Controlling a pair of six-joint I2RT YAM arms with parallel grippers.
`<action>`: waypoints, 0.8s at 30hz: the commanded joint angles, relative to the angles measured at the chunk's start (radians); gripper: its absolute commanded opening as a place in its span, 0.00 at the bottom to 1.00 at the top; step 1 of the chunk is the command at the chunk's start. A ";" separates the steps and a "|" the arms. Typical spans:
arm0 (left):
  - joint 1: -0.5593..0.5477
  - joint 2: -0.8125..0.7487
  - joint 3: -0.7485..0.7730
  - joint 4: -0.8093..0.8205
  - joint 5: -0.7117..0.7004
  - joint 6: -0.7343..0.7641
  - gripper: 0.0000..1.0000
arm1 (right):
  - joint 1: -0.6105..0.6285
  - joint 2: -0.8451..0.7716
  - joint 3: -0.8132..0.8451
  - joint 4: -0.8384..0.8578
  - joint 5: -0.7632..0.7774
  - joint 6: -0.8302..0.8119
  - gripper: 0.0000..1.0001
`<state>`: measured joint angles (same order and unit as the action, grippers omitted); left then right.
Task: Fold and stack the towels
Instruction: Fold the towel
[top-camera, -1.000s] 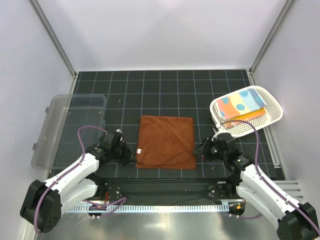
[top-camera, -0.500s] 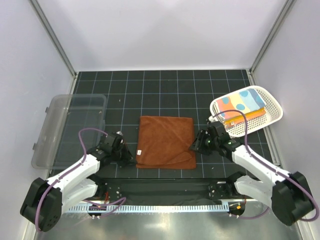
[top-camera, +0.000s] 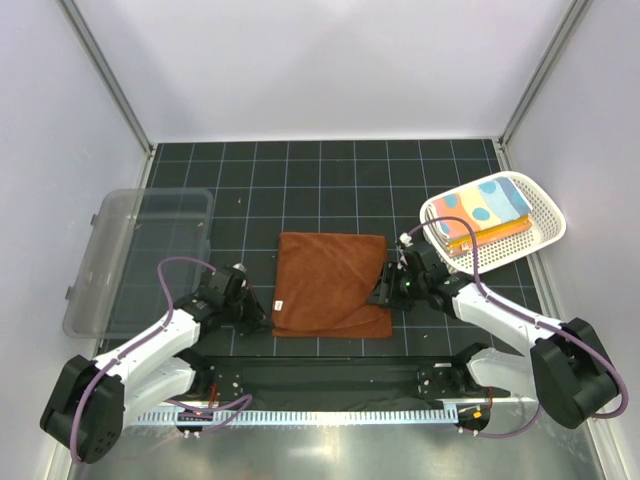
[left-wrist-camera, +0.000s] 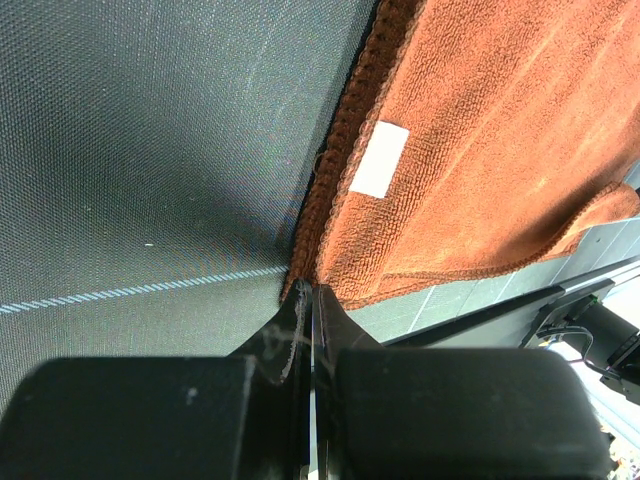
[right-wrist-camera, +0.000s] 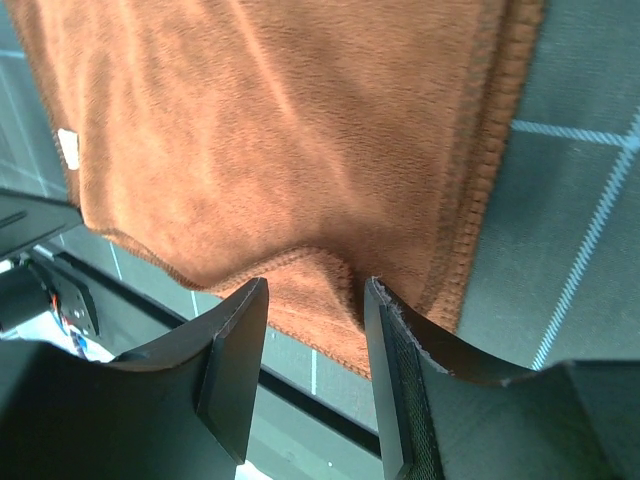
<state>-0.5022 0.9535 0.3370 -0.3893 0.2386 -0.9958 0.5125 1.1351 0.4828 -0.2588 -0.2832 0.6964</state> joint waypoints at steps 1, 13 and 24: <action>-0.006 -0.012 -0.007 0.036 0.016 -0.006 0.00 | 0.004 0.002 0.020 0.047 -0.039 -0.043 0.50; -0.007 -0.028 -0.013 0.037 0.021 -0.010 0.00 | 0.006 -0.133 -0.075 0.028 -0.154 -0.060 0.44; -0.007 -0.065 -0.026 0.030 0.025 -0.018 0.00 | 0.006 -0.340 -0.056 -0.301 0.056 0.058 0.37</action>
<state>-0.5041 0.9031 0.3164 -0.3824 0.2466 -1.0069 0.5144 0.8356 0.3702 -0.4335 -0.3225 0.7002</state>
